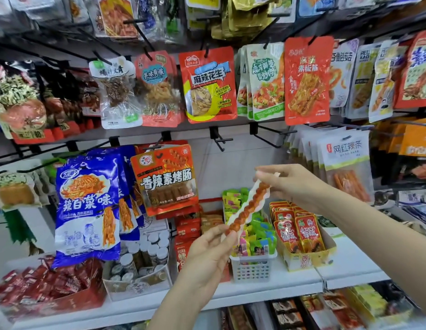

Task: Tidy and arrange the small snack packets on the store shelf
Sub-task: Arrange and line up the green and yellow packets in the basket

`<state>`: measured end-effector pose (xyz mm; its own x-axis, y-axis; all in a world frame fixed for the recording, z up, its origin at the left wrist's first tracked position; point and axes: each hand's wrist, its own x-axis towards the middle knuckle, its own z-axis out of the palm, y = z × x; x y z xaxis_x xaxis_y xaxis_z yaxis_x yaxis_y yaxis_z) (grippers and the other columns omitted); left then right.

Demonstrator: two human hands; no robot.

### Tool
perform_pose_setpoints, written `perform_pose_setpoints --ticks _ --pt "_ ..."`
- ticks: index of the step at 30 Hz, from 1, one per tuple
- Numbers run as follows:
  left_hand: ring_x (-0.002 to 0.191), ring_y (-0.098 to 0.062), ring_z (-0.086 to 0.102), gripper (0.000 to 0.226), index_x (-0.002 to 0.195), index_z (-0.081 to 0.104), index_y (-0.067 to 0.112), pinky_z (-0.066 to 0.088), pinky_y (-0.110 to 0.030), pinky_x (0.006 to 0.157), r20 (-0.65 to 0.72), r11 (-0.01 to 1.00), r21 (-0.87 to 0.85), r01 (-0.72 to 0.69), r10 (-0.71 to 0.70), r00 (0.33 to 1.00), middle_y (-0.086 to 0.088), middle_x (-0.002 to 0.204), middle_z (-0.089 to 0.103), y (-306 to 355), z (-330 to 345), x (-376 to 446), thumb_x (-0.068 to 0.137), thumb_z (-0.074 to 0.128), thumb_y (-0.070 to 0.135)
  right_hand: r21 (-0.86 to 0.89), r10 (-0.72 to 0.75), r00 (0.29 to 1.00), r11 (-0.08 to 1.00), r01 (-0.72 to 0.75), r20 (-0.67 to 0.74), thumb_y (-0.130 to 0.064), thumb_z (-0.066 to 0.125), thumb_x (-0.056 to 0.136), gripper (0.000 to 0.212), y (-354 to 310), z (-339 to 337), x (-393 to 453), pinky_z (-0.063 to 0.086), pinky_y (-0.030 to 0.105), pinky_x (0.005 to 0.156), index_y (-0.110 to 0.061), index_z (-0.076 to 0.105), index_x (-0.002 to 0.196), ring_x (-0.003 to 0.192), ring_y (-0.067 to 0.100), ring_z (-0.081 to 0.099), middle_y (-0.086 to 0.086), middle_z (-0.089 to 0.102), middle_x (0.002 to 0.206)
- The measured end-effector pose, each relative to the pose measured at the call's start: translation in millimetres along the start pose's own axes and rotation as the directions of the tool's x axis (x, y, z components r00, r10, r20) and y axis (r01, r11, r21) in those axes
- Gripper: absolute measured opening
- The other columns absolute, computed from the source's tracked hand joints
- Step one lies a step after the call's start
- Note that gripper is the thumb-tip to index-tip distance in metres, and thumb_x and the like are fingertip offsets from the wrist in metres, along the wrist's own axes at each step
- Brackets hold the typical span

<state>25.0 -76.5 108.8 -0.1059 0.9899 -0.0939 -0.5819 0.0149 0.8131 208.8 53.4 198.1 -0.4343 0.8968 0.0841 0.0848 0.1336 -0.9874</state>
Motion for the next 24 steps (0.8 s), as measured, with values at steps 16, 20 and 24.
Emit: perform_pose_setpoints --ticks 16,20,24 --pt "0.105 -0.023 0.070 0.046 0.115 0.066 0.009 0.058 -0.028 0.079 0.082 0.942 0.206 -0.264 0.252 0.964 -0.010 0.111 0.074 0.7 -7.6 -3.2 0.074 0.074 -0.009 0.132 -0.189 0.980 0.972 0.196 -0.058 -0.002 0.069 0.084 0.046 0.4 1.8 4.2 0.059 0.038 0.085 -0.018 0.062 0.126 0.104 0.024 0.070 0.005 0.073 0.113" --pt "0.105 -0.021 0.070 0.049 0.114 0.066 0.012 0.058 -0.026 0.078 0.091 0.923 0.260 -0.285 0.270 0.959 -0.006 0.110 0.075 1.3 -10.4 -3.6 0.074 0.073 -0.015 0.108 -0.195 0.981 0.975 0.194 -0.008 -0.004 0.070 0.084 0.049 3.9 0.0 7.0 0.059 0.041 0.086 -0.023 0.061 0.127 0.104 0.024 0.070 0.002 0.072 0.114" --pt "0.108 -0.023 0.069 0.054 0.116 0.065 0.019 0.059 -0.031 0.082 0.078 0.924 0.250 -0.289 0.278 0.957 -0.009 0.115 0.073 2.4 -9.9 -3.3 0.072 0.080 -0.008 0.087 -0.221 0.975 0.971 0.221 -0.013 -0.009 0.073 0.080 0.059 7.7 -1.9 8.8 0.058 0.036 0.087 -0.029 0.057 0.133 0.100 0.023 0.071 0.005 0.073 0.111"
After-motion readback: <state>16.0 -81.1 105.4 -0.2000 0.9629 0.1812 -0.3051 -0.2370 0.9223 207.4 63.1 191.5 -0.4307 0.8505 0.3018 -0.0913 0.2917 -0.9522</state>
